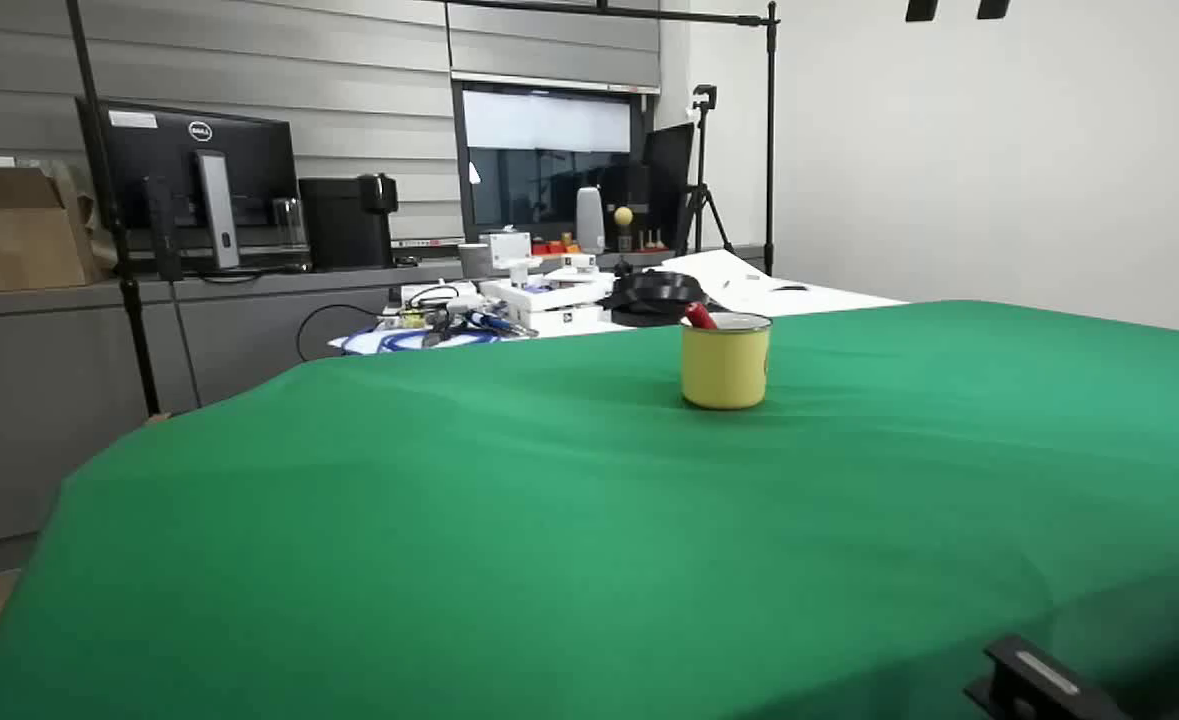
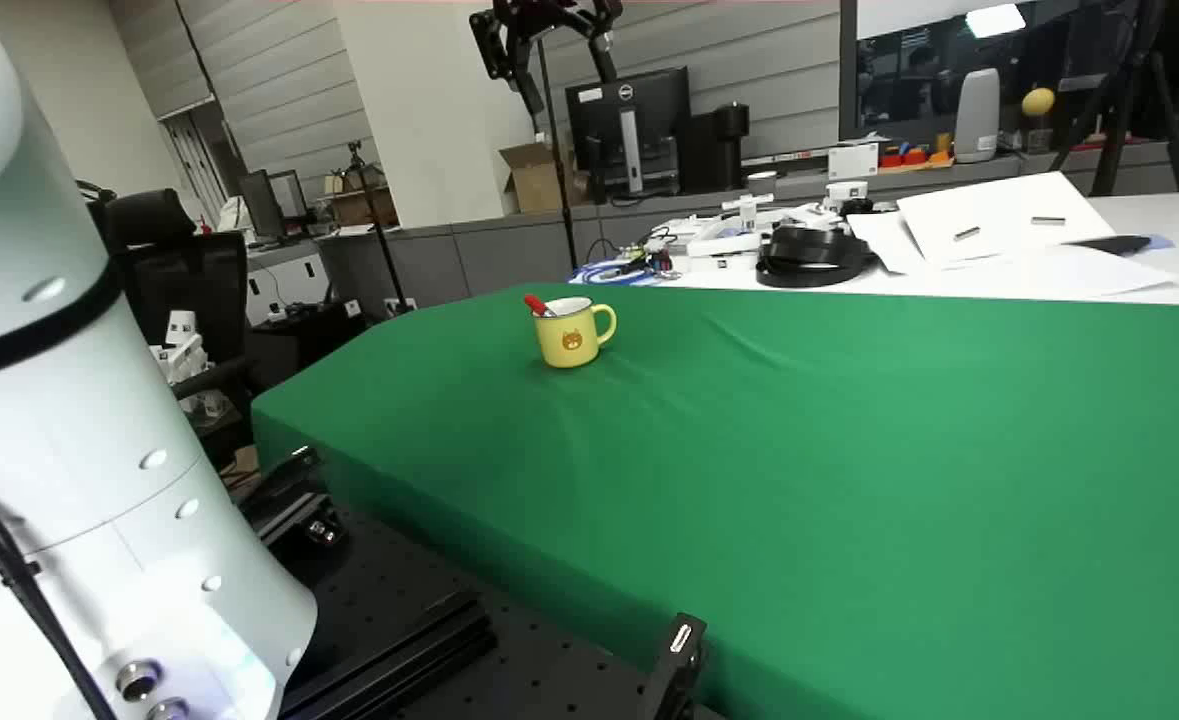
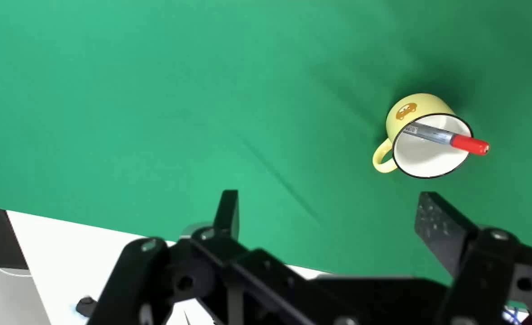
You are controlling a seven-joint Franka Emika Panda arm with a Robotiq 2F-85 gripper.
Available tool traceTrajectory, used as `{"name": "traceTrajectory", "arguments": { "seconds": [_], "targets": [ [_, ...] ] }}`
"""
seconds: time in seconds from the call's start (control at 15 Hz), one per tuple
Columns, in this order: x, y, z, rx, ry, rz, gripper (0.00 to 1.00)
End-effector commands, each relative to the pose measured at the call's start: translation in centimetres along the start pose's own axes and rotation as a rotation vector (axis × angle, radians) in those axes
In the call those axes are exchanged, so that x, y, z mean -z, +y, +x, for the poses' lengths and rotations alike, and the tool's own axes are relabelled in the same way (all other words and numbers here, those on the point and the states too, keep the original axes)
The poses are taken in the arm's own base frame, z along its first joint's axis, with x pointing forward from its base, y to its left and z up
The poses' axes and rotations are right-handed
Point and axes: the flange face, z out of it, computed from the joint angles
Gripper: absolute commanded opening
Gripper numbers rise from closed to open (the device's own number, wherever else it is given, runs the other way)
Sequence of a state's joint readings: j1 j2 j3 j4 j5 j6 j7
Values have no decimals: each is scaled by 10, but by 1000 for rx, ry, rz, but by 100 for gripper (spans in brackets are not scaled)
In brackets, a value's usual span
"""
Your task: Take the pen out of the cup and put it on the table
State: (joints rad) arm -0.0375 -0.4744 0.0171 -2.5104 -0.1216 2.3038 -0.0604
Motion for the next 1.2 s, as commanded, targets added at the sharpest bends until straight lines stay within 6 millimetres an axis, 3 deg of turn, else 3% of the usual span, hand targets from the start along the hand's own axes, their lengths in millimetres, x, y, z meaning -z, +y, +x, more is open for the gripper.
{"name": "traceTrajectory", "arguments": {
  "seconds": [0.0, 0.67, 0.87, 1.13],
  "targets": [
    [1, 0, 0, 0, -1, 0, 100],
    [0, -4, 4, 1, 7, -9, 100],
    [-2, -30, 15, 58, 39, -38, 100],
    [-13, -81, 28, 174, 94, -75, 100]
  ]
}}
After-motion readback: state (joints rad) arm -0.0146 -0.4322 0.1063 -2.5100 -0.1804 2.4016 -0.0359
